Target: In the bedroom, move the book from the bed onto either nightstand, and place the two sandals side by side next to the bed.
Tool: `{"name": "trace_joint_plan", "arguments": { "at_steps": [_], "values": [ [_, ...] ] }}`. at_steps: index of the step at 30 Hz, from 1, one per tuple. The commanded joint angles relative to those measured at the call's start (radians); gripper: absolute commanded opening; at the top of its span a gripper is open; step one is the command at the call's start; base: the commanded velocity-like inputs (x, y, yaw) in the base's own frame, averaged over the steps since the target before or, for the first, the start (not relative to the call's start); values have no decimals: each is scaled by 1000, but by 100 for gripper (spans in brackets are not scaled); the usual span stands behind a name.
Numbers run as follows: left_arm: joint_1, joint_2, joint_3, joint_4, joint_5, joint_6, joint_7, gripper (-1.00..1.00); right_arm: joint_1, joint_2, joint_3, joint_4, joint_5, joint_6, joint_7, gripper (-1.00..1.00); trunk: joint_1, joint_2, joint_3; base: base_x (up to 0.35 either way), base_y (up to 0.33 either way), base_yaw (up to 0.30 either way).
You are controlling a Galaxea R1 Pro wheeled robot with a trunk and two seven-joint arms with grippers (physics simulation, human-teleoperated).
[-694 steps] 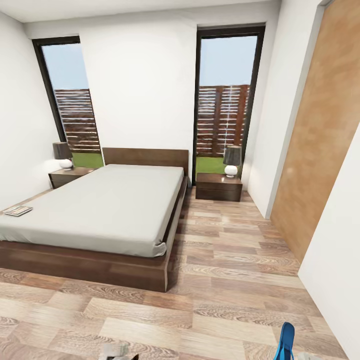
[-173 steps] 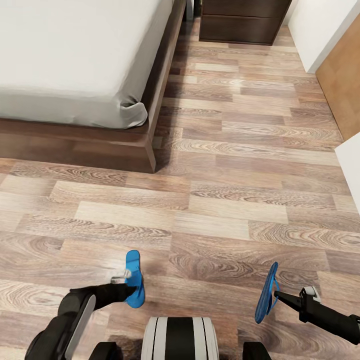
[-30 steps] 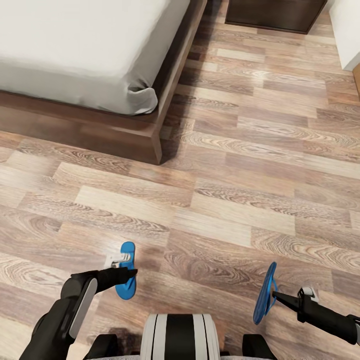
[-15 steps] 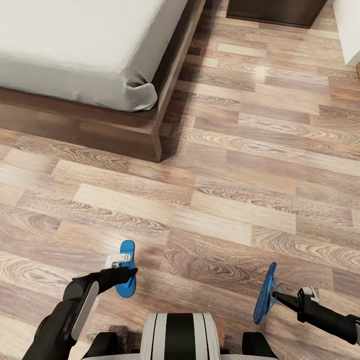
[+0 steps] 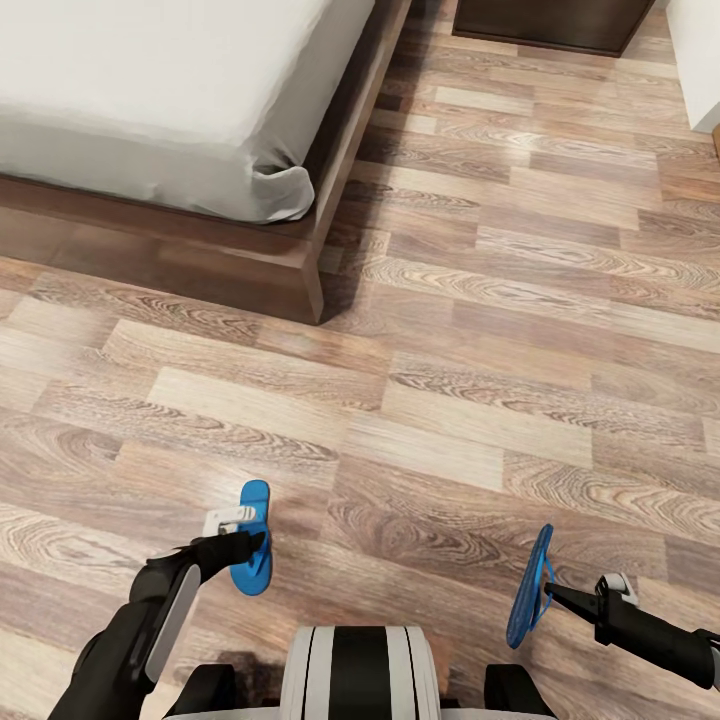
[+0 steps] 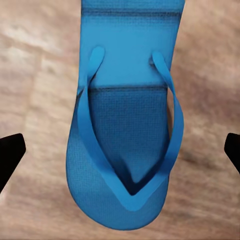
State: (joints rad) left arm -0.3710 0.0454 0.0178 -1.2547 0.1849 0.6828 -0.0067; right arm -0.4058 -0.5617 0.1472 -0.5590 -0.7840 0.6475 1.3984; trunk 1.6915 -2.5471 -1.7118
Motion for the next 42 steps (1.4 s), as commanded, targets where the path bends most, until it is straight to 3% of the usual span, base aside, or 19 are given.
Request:
{"name": "trace_joint_plan", "arguments": {
  "at_steps": [1, 6, 25, 42],
  "values": [
    [0, 0, 1, -1, 5, 4, 0, 100, -1, -1, 6, 1, -9, 11, 2, -100, 0, 0, -1, 0, 0, 0],
    [0, -1, 1, 0, 6, 3, 0, 100, -1, -1, 6, 1, -9, 11, 2, -100, 0, 0, -1, 0, 0, 0],
    [0, -1, 1, 0, 7, 3, 1, 100, -1, -1, 6, 0, -9, 11, 2, -100, 8, -5, -74, 0, 0, 0],
    [0, -1, -1, -1, 7, 3, -2, 100, -1, -1, 6, -1, -9, 11, 2, -100, 8, -5, -74, 61, -3, 0]
  ]
}}
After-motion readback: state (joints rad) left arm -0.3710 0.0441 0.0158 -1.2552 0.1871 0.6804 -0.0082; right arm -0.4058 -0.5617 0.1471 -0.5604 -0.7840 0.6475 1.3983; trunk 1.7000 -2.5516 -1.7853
